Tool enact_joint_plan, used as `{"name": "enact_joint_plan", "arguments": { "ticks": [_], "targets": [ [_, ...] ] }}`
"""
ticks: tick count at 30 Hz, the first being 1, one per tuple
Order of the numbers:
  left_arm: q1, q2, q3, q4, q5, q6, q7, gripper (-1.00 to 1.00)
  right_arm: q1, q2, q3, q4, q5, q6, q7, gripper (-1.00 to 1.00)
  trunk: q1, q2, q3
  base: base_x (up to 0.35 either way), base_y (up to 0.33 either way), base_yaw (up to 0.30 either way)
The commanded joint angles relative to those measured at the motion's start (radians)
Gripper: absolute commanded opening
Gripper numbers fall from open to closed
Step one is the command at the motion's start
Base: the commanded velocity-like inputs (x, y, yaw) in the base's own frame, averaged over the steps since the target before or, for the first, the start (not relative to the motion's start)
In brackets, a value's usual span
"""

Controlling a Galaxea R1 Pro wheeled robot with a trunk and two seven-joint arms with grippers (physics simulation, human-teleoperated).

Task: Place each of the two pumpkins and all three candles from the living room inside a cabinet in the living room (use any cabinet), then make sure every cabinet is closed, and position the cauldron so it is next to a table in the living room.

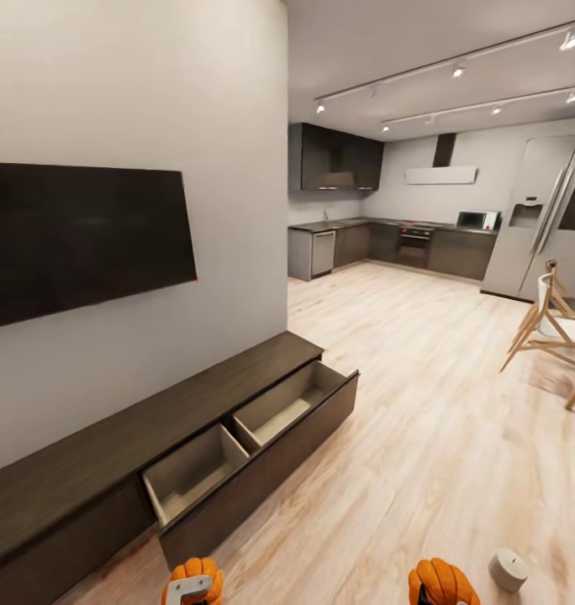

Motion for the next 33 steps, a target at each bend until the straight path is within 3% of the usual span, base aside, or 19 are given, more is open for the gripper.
{"name": "enact_joint_plan", "arguments": {
  "ticks": [1, 25, 33],
  "targets": [
    [-0.002, 0.000, -0.009, -0.004, 0.005, -0.007, 0.006, -1.00, -0.001, -0.001, 0.005, -0.001, 0.002, -0.002, -0.006, -1.00, 0.001, -0.001, -0.001, 0.279, -0.219, 0.241],
    [-0.003, 0.001, -0.009, -0.004, 0.005, -0.007, 0.006, -1.00, -0.001, -0.001, 0.007, 0.000, 0.002, -0.001, -0.006, -1.00, 0.001, -0.001, -0.001, 0.182, -0.291, 0.246],
    [-0.002, 0.002, -0.009, -0.004, 0.005, -0.008, 0.006, -1.00, -0.001, -0.001, 0.007, 0.001, 0.002, -0.001, -0.006, -1.00, 0.001, -0.001, -0.001, 0.032, -0.086, 0.249]
  ]
}}
